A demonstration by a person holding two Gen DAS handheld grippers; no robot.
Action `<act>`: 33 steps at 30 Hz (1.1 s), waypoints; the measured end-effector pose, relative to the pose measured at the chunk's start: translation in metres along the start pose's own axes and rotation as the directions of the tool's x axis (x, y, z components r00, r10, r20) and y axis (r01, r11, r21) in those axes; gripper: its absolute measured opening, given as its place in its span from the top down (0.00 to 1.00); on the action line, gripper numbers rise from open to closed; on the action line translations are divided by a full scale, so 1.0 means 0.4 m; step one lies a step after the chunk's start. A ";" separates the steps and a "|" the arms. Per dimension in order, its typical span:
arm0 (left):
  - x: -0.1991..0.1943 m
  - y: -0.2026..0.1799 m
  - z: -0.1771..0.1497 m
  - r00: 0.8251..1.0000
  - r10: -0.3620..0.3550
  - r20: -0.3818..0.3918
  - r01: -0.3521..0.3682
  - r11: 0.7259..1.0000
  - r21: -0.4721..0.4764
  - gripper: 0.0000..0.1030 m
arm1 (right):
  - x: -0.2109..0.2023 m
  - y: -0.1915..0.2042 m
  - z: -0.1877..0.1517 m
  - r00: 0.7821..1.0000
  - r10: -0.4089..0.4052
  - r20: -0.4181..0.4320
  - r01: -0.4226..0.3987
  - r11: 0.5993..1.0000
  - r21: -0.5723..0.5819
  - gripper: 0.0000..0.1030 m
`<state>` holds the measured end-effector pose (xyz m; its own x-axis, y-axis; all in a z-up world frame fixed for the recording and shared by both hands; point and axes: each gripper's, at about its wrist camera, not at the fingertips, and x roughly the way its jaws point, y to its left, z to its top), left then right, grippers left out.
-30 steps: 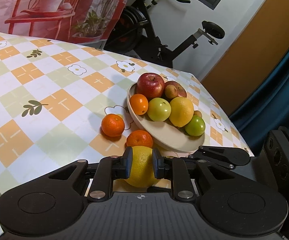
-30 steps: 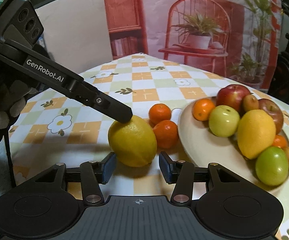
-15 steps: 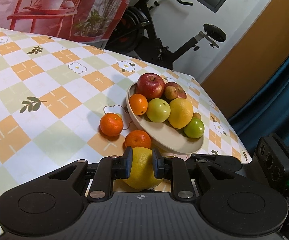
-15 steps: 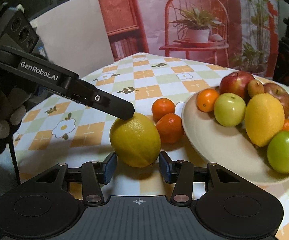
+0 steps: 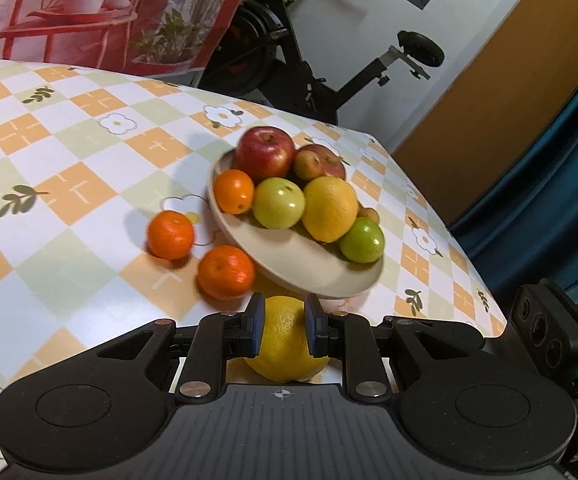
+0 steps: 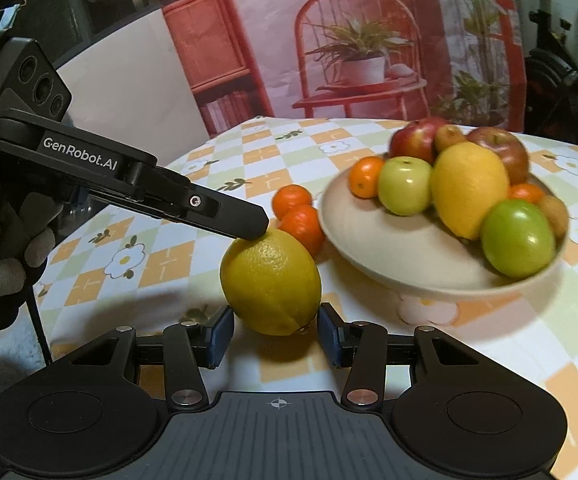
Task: Organize fruits
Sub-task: 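Lift the lemon with the left gripper and carry it over the plate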
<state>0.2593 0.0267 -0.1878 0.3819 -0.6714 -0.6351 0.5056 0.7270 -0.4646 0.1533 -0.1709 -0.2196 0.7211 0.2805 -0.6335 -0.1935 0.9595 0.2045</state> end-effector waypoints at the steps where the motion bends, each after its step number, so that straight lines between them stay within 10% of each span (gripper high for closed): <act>1: 0.006 -0.008 -0.001 1.000 0.000 -0.004 0.000 1.000 0.002 0.78 | -0.008 -0.005 -0.004 1.000 -0.004 0.003 0.004 1.000 0.003 0.59; 33: 0.018 -0.112 0.073 1.000 0.011 0.010 -0.012 0.995 0.098 0.78 | -0.091 -0.056 0.010 0.990 -0.037 0.136 0.029 0.998 0.056 0.59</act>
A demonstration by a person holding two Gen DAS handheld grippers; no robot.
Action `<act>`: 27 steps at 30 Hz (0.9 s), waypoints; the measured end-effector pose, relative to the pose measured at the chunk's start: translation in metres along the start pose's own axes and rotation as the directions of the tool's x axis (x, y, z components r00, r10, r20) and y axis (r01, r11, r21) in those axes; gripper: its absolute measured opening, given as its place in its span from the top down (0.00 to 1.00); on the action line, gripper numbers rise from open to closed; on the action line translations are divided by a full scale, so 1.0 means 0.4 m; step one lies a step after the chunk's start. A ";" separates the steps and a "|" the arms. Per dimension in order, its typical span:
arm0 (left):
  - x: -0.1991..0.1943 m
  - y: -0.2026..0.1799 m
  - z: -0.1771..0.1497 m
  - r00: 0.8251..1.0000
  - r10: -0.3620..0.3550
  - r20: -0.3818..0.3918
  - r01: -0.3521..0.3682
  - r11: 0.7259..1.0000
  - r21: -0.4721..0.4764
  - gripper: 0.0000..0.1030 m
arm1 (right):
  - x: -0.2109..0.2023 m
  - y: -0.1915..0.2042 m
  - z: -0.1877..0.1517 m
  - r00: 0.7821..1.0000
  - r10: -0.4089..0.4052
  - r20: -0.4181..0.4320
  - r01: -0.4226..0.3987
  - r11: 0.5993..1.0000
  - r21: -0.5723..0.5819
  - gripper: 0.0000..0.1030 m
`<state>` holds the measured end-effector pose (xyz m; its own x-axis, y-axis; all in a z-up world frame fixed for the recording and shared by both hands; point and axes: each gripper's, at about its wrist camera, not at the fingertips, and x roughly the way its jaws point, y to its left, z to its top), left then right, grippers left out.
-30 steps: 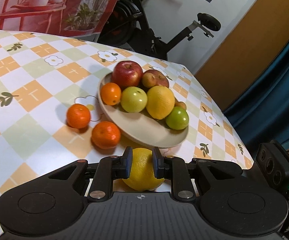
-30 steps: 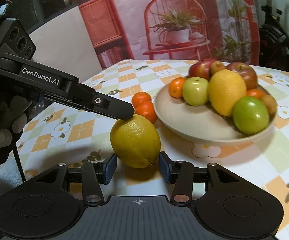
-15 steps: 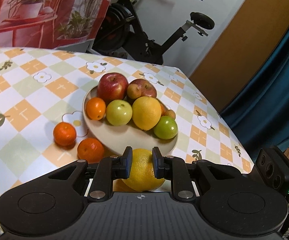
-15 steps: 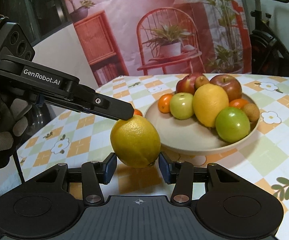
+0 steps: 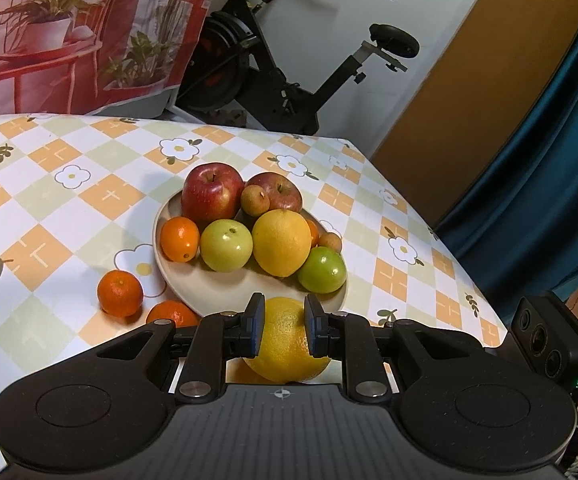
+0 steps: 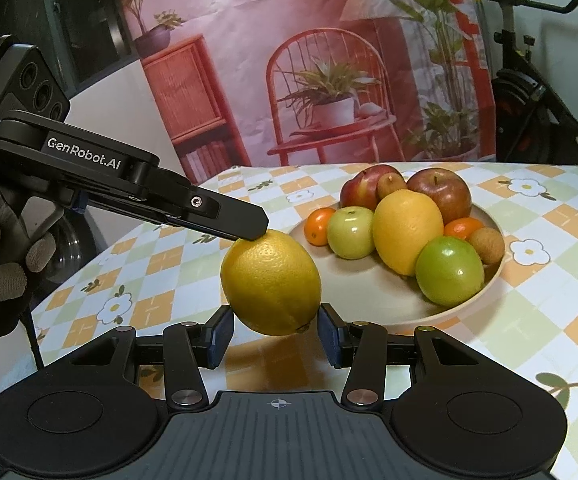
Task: Organize fruits
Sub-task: 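Lift the lemon with the left gripper and carry it over the plate, then lower the lemon onto the plate and open the left gripper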
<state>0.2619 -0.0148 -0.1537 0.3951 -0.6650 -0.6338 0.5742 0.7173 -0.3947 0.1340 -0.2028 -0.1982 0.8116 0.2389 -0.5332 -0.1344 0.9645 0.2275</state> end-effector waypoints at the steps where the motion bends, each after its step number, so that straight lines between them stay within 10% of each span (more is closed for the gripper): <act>1: 0.001 -0.001 0.003 1.000 0.001 0.000 -0.001 1.000 0.002 0.78 | 0.000 -0.001 0.001 1.000 0.000 0.000 0.000 1.000 -0.002 0.59; 27: 0.069 0.067 0.052 0.999 0.038 -0.015 -0.039 0.998 -0.044 0.79 | 0.102 -0.041 0.062 0.998 -0.052 -0.034 0.051 0.998 -0.027 0.59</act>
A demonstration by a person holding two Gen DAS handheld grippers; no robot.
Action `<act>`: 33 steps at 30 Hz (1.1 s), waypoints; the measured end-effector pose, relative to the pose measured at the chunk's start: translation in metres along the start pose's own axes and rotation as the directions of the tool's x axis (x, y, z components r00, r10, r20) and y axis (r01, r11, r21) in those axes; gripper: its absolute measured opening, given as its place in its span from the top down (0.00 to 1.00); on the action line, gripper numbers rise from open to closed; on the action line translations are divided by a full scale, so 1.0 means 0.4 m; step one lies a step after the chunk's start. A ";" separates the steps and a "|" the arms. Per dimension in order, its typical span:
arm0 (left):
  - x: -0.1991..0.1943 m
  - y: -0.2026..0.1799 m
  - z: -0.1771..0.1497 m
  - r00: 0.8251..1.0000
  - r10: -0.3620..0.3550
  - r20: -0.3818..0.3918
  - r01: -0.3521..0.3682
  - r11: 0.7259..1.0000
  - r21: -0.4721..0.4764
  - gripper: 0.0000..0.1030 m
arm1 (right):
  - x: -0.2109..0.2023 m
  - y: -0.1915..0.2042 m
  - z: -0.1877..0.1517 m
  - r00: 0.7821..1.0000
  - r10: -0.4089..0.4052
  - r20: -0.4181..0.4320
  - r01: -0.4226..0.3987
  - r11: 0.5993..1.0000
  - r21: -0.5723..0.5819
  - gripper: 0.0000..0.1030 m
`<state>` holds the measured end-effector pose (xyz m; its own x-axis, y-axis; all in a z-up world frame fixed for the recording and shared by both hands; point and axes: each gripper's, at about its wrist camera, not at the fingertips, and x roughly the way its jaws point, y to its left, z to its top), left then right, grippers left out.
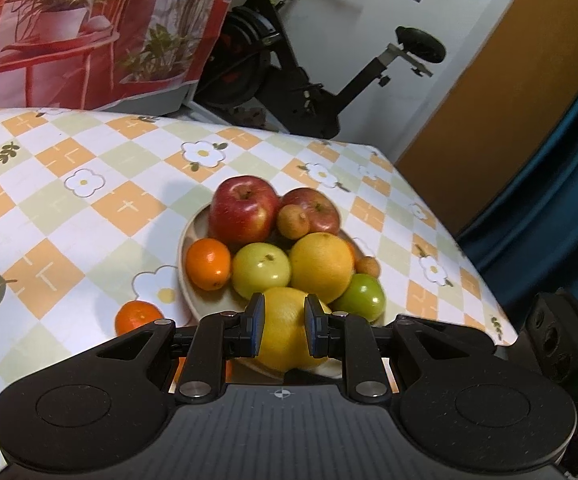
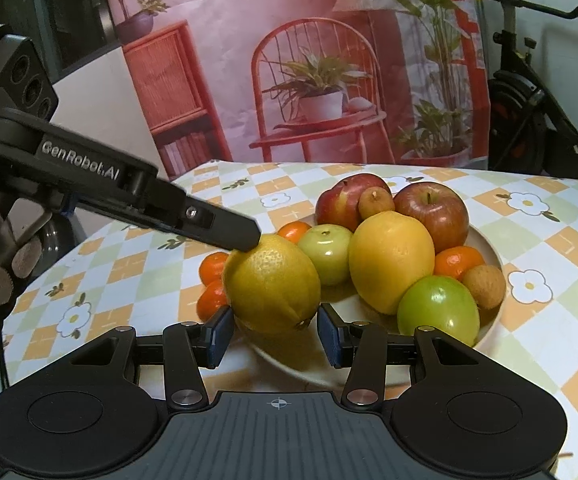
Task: Organize fruits
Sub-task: 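Lower the lemon onto the plate and open the left gripper, then close the left gripper on a tangerine while the right gripper grasps another tangerine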
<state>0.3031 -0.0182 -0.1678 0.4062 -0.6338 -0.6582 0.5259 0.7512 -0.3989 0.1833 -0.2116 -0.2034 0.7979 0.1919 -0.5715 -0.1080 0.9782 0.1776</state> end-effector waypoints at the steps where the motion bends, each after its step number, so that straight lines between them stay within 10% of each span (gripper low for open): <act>1: 0.004 0.004 -0.001 1.000 -0.002 -0.008 0.002 1.000 -0.001 0.79 | 0.004 -0.002 0.003 1.000 -0.001 0.003 0.001 1.000 0.002 0.60; 33: 0.029 0.006 0.002 0.999 0.053 0.006 -0.053 0.999 0.002 0.66 | 0.002 0.009 0.001 0.999 -0.042 0.000 0.042 0.999 0.023 0.62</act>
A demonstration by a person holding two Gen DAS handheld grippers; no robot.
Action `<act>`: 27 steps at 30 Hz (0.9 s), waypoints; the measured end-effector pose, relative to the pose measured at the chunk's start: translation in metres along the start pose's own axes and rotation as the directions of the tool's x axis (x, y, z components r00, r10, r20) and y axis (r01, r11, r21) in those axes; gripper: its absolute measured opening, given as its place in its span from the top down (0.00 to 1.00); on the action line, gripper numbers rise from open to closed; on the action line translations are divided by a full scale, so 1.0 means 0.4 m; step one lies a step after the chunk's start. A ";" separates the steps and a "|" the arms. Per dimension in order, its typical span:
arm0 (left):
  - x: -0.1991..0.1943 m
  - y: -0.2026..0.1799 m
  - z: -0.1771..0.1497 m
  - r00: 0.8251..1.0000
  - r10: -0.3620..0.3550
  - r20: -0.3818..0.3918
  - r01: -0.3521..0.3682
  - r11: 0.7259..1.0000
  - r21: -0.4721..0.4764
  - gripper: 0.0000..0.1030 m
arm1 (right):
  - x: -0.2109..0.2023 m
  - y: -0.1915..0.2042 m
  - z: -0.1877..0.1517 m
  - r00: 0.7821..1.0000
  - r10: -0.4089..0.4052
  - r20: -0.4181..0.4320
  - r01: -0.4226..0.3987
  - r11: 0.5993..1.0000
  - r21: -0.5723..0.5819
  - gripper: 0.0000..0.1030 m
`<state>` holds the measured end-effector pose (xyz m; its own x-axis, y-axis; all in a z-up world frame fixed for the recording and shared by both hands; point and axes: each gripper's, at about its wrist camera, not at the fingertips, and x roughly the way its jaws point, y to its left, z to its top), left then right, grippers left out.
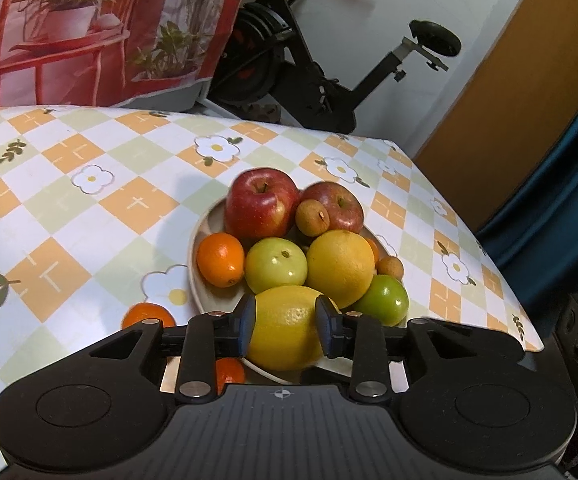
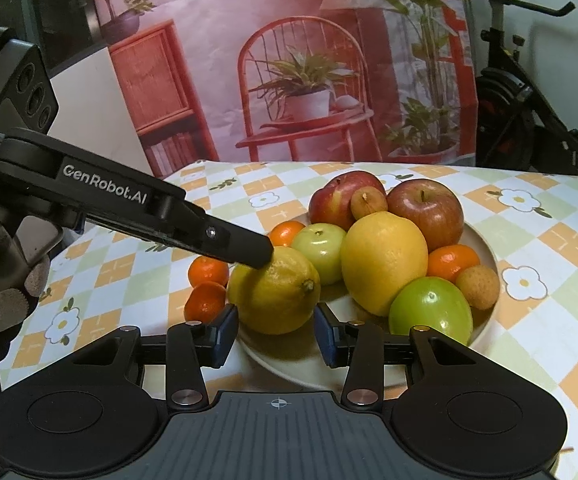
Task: Organize fruits
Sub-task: 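Close the left gripper on a tangerine while the right gripper grasps another tangerine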
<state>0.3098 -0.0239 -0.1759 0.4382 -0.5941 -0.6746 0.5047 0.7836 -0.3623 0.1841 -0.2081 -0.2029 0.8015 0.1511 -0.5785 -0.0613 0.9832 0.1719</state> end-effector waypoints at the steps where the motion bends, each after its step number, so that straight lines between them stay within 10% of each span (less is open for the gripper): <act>1: -0.007 0.005 0.000 1.000 -0.001 0.008 0.001 1.000 -0.005 0.66 | -0.005 0.001 -0.003 1.000 -0.002 0.003 0.002 1.000 0.005 0.62; 27: -0.015 0.156 -0.026 0.992 0.127 0.001 -0.126 0.984 -0.123 0.49 | -0.046 0.008 -0.052 0.997 -0.065 0.028 0.064 0.997 0.041 0.62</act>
<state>0.3312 0.0304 -0.2012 0.4989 -0.4902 -0.7147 0.3503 0.8684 -0.3511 0.1568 -0.2056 -0.2082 0.8201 0.0837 -0.5661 0.0144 0.9859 0.1666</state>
